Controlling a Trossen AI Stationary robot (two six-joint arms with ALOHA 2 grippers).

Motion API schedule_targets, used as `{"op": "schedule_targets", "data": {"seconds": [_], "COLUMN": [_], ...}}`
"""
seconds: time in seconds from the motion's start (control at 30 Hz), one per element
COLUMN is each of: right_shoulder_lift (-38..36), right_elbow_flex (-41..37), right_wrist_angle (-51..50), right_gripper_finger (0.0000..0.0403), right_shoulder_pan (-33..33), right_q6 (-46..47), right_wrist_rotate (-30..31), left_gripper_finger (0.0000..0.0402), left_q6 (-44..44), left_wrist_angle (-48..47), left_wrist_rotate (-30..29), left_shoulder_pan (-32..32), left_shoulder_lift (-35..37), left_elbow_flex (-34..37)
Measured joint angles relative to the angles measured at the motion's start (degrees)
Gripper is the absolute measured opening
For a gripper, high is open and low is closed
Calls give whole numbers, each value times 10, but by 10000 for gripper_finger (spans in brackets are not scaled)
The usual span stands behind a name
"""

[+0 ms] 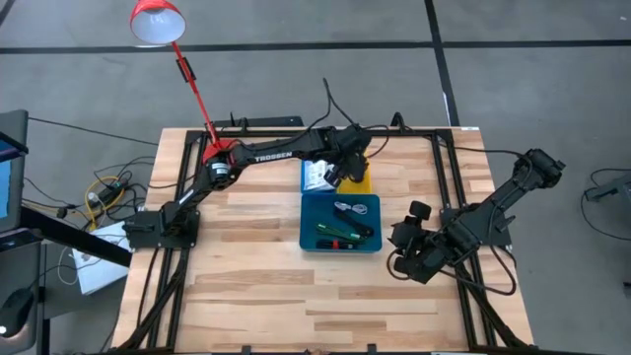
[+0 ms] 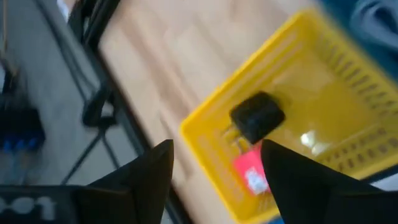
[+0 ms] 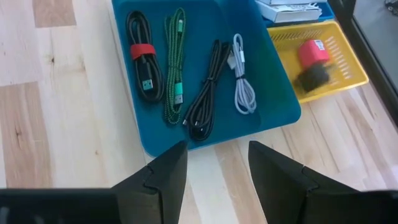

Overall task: Pick and place items into bin
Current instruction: Return to Home Position

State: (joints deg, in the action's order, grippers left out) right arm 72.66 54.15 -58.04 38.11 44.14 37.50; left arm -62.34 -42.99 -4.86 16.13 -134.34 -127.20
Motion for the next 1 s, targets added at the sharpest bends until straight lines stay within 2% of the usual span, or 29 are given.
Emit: {"op": "schedule_targets", "data": {"seconds": [0.13,0.23,0.33,0.43,0.57,0.7,0.9,0.97,1.0], "right_shoulder_lift": [0,0,0,0,0,0,1,-8,-13], "right_elbow_flex": [0,0,0,9,30,35,45,52,55], "right_wrist_angle": [0,-3,-3,-11,-11,-13,2,23,37], "right_gripper_finger": [164,165,166,166,164,166,166,164,164], "right_shoulder_pan": [0,0,-8,-21,-36,-38,-65,-93,-109], "right_q6": [0,-19,-79,-90,-118,-230,-276,-273,-278], "right_wrist_rotate": [3,22,50,66,74,67,52,12,-24], "left_gripper_finger": [237,237,237,238,238,238,238,238,238], "left_q6": [43,65,112,176,267,364,439,453,461], "left_wrist_angle": [-5,-70,-151,-172,-213,-245,-247,-225,-209], "left_wrist_rotate": [-96,-140,-133,-102,-14,110,360,413,421], "left_shoulder_pan": [-7,-16,-21,-22,-11,6,4,-1,-5], "left_shoulder_lift": [0,0,0,41,116,182,268,289,299], "left_elbow_flex": [-1,-31,-79,-54,-54,-54,-54,-53,-53]}}
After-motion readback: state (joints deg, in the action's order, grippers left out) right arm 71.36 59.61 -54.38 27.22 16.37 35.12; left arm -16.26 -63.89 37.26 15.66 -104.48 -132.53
